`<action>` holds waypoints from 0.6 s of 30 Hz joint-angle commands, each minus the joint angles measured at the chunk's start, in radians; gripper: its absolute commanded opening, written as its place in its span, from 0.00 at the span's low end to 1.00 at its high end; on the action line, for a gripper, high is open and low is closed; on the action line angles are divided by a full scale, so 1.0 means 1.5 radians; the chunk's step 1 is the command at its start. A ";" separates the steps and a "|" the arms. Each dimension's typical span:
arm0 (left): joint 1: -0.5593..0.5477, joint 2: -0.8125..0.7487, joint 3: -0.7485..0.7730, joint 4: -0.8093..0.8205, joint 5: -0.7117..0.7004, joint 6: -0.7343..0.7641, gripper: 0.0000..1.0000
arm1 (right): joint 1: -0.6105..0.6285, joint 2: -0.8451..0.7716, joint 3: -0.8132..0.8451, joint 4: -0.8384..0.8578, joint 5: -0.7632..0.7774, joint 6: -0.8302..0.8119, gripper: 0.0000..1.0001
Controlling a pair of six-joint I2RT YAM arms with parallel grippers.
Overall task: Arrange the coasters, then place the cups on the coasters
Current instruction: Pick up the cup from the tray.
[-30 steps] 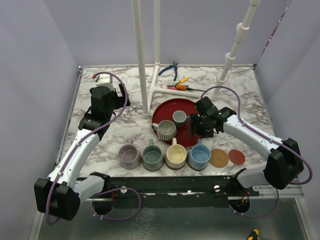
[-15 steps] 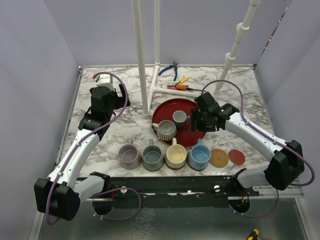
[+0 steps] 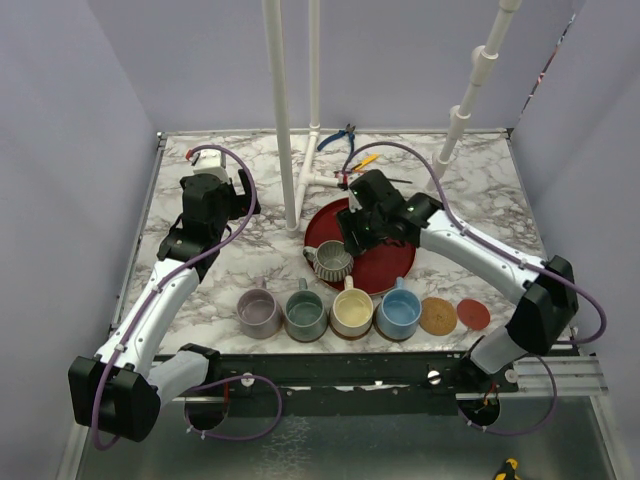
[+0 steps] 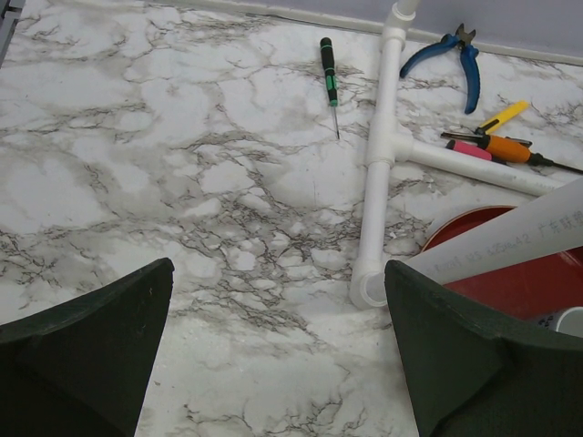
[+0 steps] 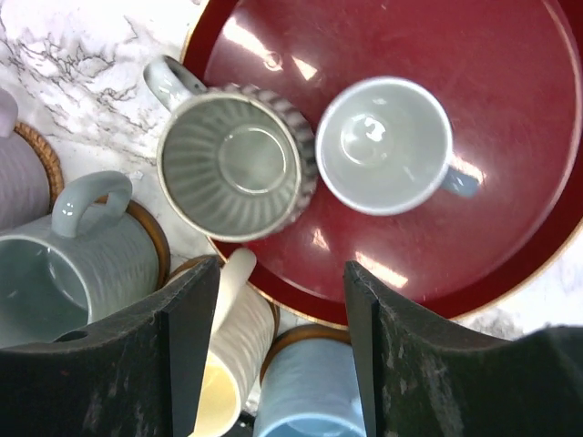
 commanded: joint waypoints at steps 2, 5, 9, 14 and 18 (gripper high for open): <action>0.003 -0.002 -0.011 0.013 -0.007 0.001 0.99 | 0.005 0.076 0.071 0.043 -0.089 -0.101 0.60; 0.003 0.001 -0.013 0.013 -0.006 0.002 0.99 | 0.005 0.105 0.076 0.091 -0.135 -0.126 0.60; 0.004 0.000 -0.015 0.011 -0.025 0.006 0.99 | 0.005 0.154 0.097 0.106 -0.181 -0.164 0.60; 0.004 0.004 -0.014 0.009 -0.022 0.006 0.99 | 0.005 0.179 0.088 0.156 -0.222 -0.200 0.61; 0.004 0.007 -0.012 0.006 -0.024 0.007 0.99 | 0.005 0.201 0.089 0.154 -0.215 -0.221 0.61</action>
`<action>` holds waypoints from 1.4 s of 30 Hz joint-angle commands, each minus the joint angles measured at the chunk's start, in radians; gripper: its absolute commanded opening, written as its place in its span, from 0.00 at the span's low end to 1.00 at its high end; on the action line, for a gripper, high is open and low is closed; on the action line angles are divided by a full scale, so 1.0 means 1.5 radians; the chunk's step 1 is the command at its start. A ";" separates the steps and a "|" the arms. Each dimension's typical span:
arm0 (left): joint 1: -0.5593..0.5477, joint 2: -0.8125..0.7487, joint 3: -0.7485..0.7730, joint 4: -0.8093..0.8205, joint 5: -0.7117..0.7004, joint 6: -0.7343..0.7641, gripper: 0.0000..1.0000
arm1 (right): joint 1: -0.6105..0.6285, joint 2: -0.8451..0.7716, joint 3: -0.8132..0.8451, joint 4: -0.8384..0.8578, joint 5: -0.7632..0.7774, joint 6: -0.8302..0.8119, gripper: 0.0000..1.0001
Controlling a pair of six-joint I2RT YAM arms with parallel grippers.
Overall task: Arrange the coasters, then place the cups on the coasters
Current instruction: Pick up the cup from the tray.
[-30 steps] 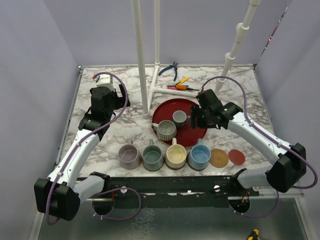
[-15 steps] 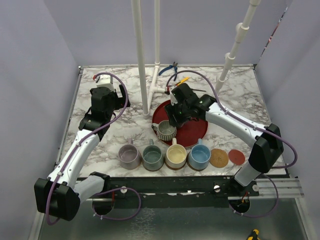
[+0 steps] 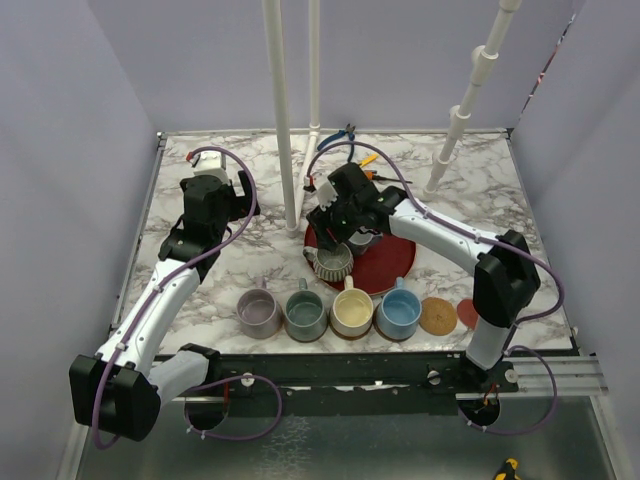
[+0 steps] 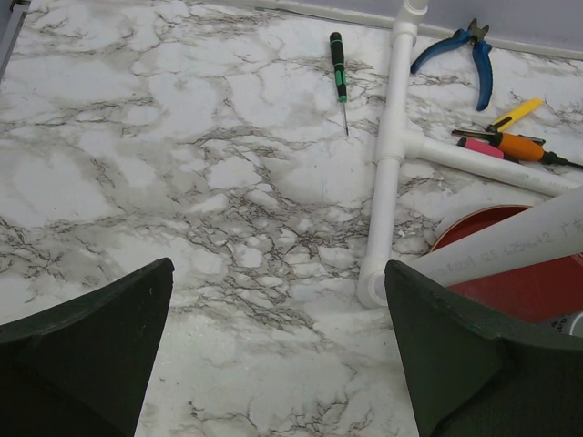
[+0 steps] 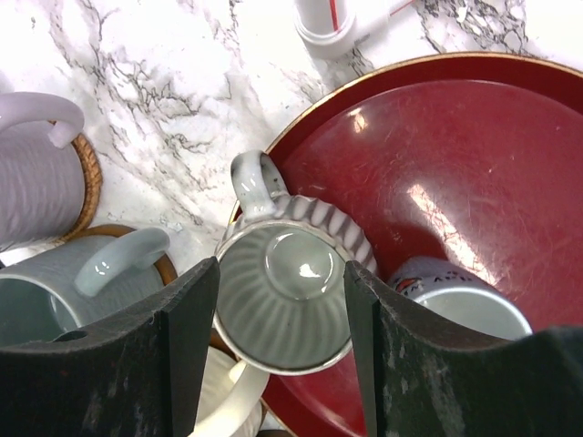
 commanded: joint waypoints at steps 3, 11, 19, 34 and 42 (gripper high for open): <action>0.003 0.006 -0.002 0.001 -0.014 0.008 0.99 | -0.001 0.033 -0.006 0.030 0.011 -0.051 0.61; 0.003 0.006 -0.001 -0.002 -0.015 0.007 0.99 | -0.004 0.051 -0.014 0.041 0.034 -0.079 0.60; 0.003 0.005 -0.001 -0.003 -0.014 0.006 0.99 | -0.025 0.055 -0.031 0.032 0.036 -0.106 0.56; 0.003 0.008 0.000 -0.004 -0.011 0.006 0.99 | -0.028 0.099 -0.005 0.006 -0.007 -0.104 0.37; 0.003 0.009 0.000 -0.003 -0.010 0.006 0.99 | -0.028 0.046 -0.030 0.042 -0.003 -0.089 0.11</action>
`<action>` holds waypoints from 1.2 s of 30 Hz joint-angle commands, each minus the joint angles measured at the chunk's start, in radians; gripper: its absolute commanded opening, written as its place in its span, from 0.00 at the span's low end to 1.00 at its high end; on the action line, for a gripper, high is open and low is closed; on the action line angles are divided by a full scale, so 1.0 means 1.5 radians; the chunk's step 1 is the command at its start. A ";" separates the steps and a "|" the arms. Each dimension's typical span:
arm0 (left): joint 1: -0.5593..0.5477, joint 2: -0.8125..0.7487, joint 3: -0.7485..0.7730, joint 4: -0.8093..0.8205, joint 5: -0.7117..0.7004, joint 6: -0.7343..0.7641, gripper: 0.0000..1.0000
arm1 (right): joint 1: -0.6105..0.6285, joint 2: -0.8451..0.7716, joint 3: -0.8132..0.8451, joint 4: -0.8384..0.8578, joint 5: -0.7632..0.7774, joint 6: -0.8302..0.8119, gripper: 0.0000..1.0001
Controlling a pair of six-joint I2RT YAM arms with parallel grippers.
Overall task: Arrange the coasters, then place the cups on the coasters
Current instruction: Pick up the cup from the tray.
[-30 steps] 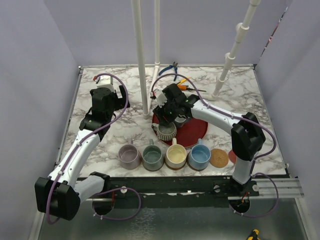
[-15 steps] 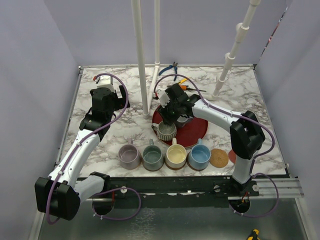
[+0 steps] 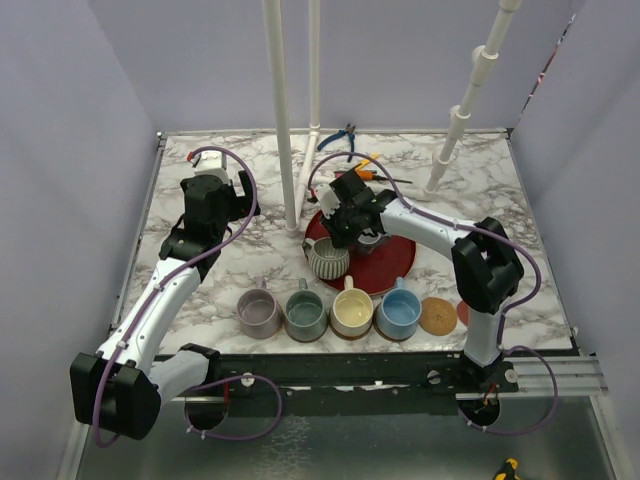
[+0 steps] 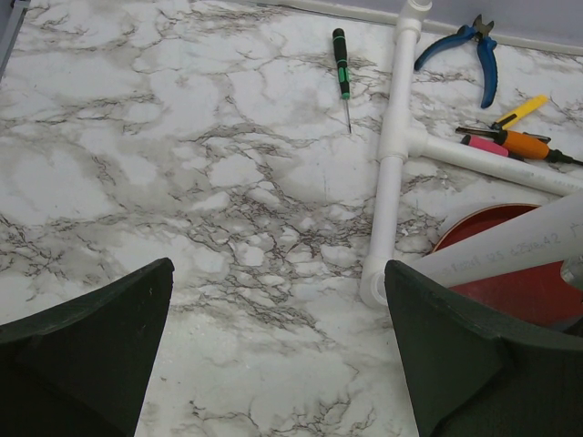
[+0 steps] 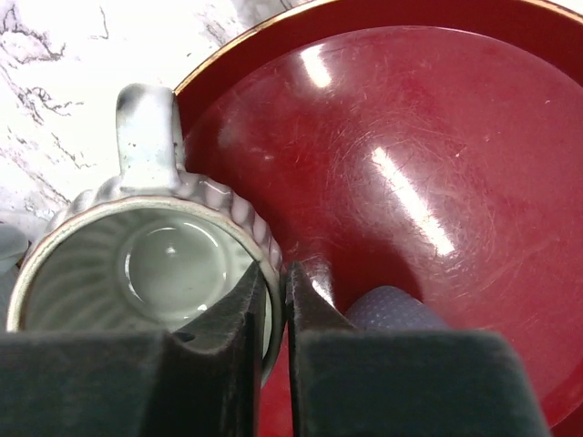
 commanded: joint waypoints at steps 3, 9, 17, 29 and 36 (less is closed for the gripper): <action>0.003 0.003 0.000 -0.003 -0.008 0.005 0.99 | 0.010 -0.068 -0.017 0.035 -0.014 0.018 0.03; 0.003 0.000 -0.002 -0.002 -0.005 0.005 0.99 | 0.014 -0.123 -0.019 0.064 0.000 0.035 0.00; 0.003 0.001 -0.003 -0.001 -0.001 0.005 0.99 | 0.015 -0.187 0.014 -0.017 0.102 0.120 0.00; -0.107 -0.040 -0.022 -0.011 0.004 -0.067 0.92 | 0.001 -0.303 -0.010 -0.249 0.377 0.273 0.00; -0.281 -0.018 0.014 0.003 0.017 -0.141 0.92 | -0.012 -0.415 -0.090 -0.266 0.331 0.276 0.00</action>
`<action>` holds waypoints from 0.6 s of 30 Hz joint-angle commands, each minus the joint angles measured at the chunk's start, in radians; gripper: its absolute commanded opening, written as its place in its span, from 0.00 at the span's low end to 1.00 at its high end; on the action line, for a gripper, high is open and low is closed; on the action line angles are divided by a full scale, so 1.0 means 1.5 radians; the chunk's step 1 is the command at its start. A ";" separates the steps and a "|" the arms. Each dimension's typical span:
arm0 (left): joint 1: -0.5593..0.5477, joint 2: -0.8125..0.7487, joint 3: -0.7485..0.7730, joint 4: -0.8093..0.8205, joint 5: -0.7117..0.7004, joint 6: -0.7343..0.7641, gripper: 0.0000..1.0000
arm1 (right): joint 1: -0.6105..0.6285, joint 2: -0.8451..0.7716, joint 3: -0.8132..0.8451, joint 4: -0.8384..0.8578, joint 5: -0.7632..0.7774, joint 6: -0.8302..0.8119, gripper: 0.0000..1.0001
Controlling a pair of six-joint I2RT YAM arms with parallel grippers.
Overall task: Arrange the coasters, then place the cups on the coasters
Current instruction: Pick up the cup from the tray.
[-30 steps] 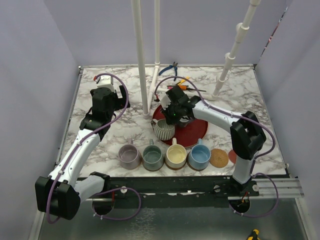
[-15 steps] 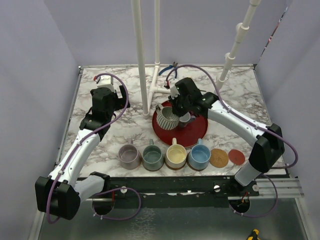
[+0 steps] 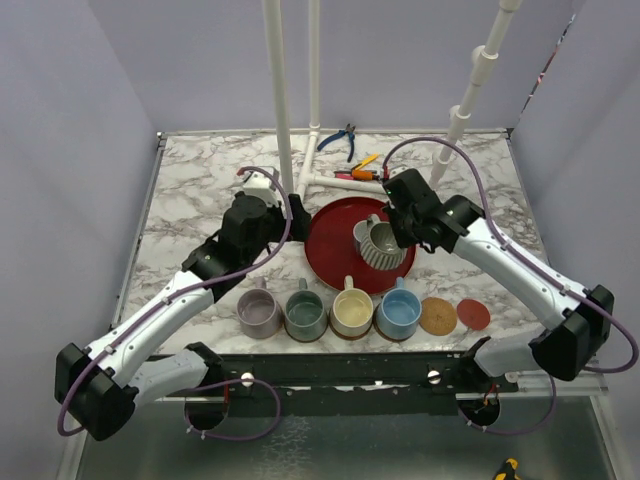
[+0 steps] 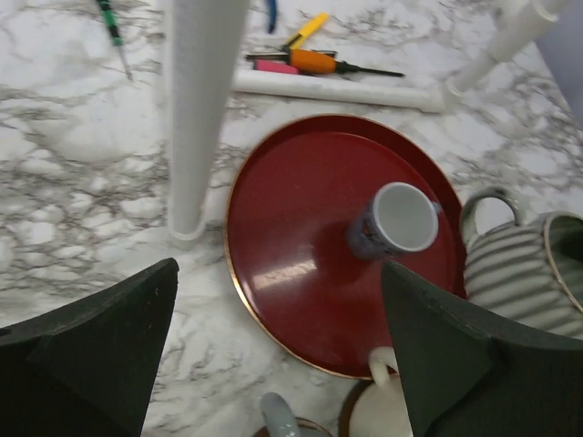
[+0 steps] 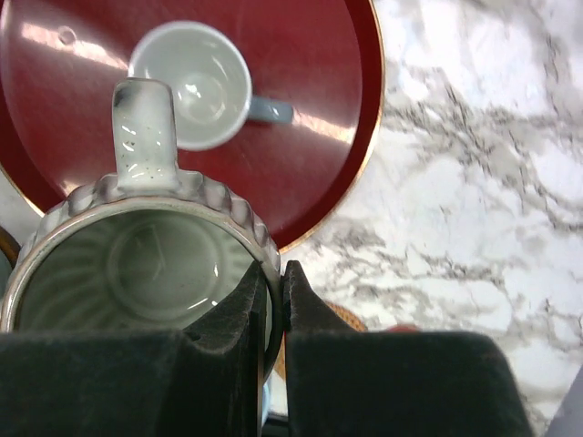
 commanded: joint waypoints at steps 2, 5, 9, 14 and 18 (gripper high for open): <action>-0.085 0.014 0.028 0.026 0.048 -0.046 0.92 | -0.003 -0.106 -0.036 -0.010 -0.039 0.014 0.00; -0.099 0.010 0.023 0.048 0.097 -0.046 0.92 | -0.003 -0.129 -0.043 -0.025 -0.040 0.016 0.00; -0.122 0.022 0.035 0.052 0.126 -0.081 0.91 | -0.003 -0.130 -0.041 -0.083 0.033 0.054 0.00; -0.197 0.065 0.077 0.056 0.077 -0.139 0.90 | -0.003 -0.163 -0.058 -0.066 0.085 0.076 0.00; -0.280 0.128 0.123 0.071 0.017 -0.197 0.90 | -0.003 -0.146 -0.047 -0.072 0.138 0.101 0.00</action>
